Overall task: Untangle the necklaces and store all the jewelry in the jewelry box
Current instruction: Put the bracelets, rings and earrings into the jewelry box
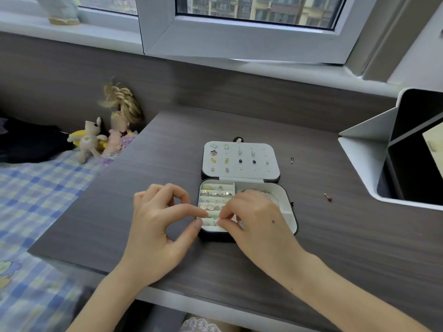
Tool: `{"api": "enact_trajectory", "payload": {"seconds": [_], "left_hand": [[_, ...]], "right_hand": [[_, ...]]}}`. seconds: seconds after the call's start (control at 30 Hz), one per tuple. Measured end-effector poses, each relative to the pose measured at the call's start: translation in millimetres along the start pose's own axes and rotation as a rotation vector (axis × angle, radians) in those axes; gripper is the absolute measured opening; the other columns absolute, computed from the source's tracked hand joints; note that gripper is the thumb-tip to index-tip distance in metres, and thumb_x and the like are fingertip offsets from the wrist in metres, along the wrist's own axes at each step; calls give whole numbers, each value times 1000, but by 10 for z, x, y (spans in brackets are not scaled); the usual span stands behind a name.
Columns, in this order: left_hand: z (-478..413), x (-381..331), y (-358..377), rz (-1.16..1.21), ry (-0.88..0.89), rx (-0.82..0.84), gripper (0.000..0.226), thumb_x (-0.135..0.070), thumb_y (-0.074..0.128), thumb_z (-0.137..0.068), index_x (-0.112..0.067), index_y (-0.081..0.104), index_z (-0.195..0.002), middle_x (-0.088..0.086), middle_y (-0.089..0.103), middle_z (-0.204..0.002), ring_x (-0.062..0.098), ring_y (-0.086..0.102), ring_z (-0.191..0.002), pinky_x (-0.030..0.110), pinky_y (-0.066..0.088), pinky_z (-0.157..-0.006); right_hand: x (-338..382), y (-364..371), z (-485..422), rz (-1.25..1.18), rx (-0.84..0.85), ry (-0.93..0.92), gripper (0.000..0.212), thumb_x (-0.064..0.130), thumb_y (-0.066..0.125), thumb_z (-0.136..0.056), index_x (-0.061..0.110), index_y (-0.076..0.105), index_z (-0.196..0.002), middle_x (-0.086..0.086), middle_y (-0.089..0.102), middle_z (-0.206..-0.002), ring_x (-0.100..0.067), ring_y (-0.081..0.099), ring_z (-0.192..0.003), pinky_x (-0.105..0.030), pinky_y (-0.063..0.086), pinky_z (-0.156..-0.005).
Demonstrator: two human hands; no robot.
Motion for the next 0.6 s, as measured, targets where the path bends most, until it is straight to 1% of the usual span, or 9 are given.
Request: {"api": "enact_trajectory", "payload": {"seconds": [0.1,0.23,0.37,0.43,0.5,0.6], "left_hand": [[-9,13,-1,6,-2,-5,17,-36,57,-78,-29,73,-77,-11,53,-84,10,45,-81,35,29,-74],[-32,2,15,11,-6,-12,18,-36,57,-78,-28,73,-76,-11,53,-83,9,44,-81,36,29,-75],[-28,-6,32,15,-6,-4,19,-36,57,-78,-27,73,-77,-11,53,-84,9,44,-81,35,28,-75],[-34,-4,35,15,-9,1,18,-36,57,-78,-28,73,-76,-10,53,-84,9,44,-82,34,27,-75],[-48,-7,37,13,-8,4,18,-36,57,-78,-28,73,-76,-10,53,-84,9,44,-82,34,27,-76],[-69,-21,41,13,-7,9,19,-36,56,-78,-28,73,-76,-10,53,-84,10,45,-82,34,27,-76]], "right_hand": [[17,34,11,39,8,-24,12,13,71,-63,13,60,-62,4,56,-62,-17,50,-61,-17,26,-68],[8,26,-1,15,15,11,10,16,71,-64,15,60,-62,5,55,-64,-14,49,-63,-16,26,-68],[19,24,2,20,32,44,10,21,70,-64,16,62,-61,6,55,-63,-16,51,-61,-18,32,-67],[24,21,-4,51,25,37,11,24,69,-66,16,65,-60,6,54,-63,-17,51,-59,-24,39,-63],[24,5,7,79,14,14,19,28,63,-73,16,67,-60,5,54,-65,-19,50,-59,-29,43,-59],[34,-19,70,65,54,-35,31,31,50,-83,15,68,-63,4,54,-70,-19,48,-64,-31,41,-63]]}}
Point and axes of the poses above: each hand's wrist, its own z-axis away from the middle knuckle, its own y-axis out of the palm, x = y × z, the point moved 3 cm from there along -z, towards the middle knuckle
